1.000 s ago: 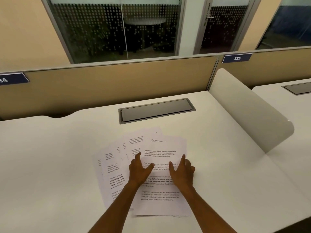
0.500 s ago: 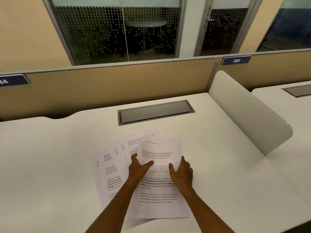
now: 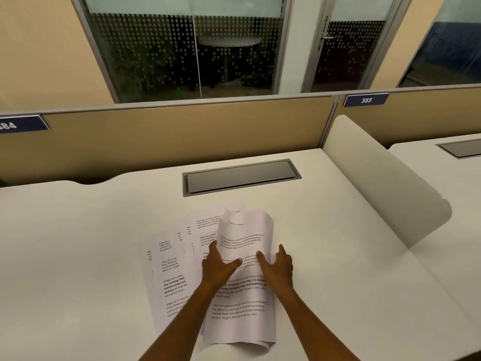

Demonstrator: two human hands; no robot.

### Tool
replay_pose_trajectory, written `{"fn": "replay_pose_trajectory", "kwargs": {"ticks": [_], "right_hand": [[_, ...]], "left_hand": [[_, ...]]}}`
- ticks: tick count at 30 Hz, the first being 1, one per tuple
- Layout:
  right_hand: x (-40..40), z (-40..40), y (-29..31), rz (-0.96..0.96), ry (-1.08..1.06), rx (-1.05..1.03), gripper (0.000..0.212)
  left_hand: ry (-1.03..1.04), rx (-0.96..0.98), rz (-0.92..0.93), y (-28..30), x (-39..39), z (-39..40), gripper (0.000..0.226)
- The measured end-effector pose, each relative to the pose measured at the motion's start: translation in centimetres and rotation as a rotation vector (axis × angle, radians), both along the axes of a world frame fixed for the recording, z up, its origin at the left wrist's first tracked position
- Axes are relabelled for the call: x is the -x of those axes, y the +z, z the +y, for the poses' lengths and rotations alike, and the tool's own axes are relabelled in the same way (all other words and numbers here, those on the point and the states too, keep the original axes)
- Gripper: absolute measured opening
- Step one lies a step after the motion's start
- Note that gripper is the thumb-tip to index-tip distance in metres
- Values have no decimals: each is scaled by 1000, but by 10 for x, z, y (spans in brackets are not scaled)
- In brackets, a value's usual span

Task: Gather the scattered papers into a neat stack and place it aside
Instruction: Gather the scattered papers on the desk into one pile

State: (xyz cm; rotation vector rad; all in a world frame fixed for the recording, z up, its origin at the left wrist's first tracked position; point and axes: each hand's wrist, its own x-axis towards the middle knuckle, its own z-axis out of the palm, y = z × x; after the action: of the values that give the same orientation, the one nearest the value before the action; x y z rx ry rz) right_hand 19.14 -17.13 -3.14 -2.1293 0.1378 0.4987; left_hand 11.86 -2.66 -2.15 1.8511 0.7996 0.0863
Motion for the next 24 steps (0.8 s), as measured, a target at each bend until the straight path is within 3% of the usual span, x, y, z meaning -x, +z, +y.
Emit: {"fn": "replay_pose_trajectory", "kwargs": {"ticks": [8,12,16,21,24], "right_hand": [[-16,3,-4,183,-14,-193,103],[-17,-1,1,130,7,-171,69],[-25,-9,5,9,50,-92,52],[-42,-14,5,11,108,-18,15],[-46,-9,5,-15,101,-22,10]], "left_hand": [[-7,35,-21,-5,4,5,91],[-2,26,-31,-8,6,6,86],[21,48,-26,-10,9,7,85],[56,0,7,-12,13,15,75],[110,-106,71,-20,18,25,76]]}}
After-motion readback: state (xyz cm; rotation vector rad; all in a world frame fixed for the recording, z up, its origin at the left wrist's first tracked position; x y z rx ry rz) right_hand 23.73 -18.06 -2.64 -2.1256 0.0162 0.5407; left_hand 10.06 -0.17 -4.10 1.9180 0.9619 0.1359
